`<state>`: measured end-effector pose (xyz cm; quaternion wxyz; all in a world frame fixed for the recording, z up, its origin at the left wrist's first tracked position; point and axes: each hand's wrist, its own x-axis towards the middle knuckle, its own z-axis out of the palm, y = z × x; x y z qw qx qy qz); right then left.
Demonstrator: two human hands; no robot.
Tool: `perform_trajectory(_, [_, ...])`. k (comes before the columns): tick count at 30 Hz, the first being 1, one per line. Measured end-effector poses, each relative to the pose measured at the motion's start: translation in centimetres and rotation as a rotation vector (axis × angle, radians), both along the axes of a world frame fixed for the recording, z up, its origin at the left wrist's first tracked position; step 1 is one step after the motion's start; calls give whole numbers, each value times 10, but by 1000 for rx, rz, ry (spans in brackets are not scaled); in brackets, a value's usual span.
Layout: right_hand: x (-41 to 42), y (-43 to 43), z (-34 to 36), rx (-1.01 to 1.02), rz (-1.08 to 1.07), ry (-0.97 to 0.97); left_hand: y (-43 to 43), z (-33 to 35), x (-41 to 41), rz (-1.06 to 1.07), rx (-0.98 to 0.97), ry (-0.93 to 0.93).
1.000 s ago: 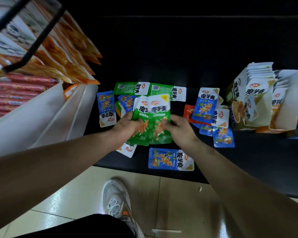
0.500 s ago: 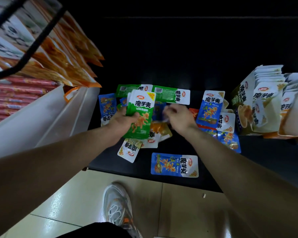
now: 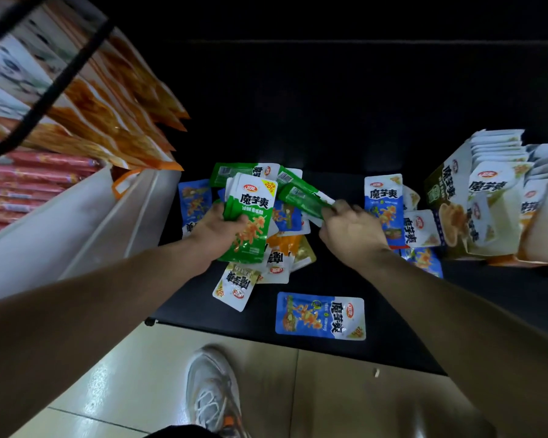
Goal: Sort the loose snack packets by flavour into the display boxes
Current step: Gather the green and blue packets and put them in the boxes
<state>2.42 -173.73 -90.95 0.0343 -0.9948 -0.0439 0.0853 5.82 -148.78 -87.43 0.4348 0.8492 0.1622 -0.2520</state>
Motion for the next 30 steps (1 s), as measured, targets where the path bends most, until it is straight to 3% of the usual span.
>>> perform_trajectory(5, [1, -21, 32, 318, -148, -118, -1, -1, -4, 4, 32, -23])
perform_trajectory(9, [-6, -34, 41, 673, -158, 166, -4, 6, -5, -12, 41, -52])
perform_trajectory(15, [-14, -38, 28, 744, -263, 393, -6, 4, -16, -58, 111, -51])
perform_trajectory(18, [-14, -38, 31, 787, -277, 403, -8, 4, -19, -104, 119, -31])
perform_trajectory(22, [-5, -42, 65, 733, -200, 467, -11, 11, -20, -197, 77, -23])
perform_trajectory(27, [8, -31, 94, 519, 42, 645, -16, 15, -24, -313, 36, -26])
perform_trajectory(30, [14, -14, 92, 565, 57, 601, -15, 15, -23, -337, -15, 17])
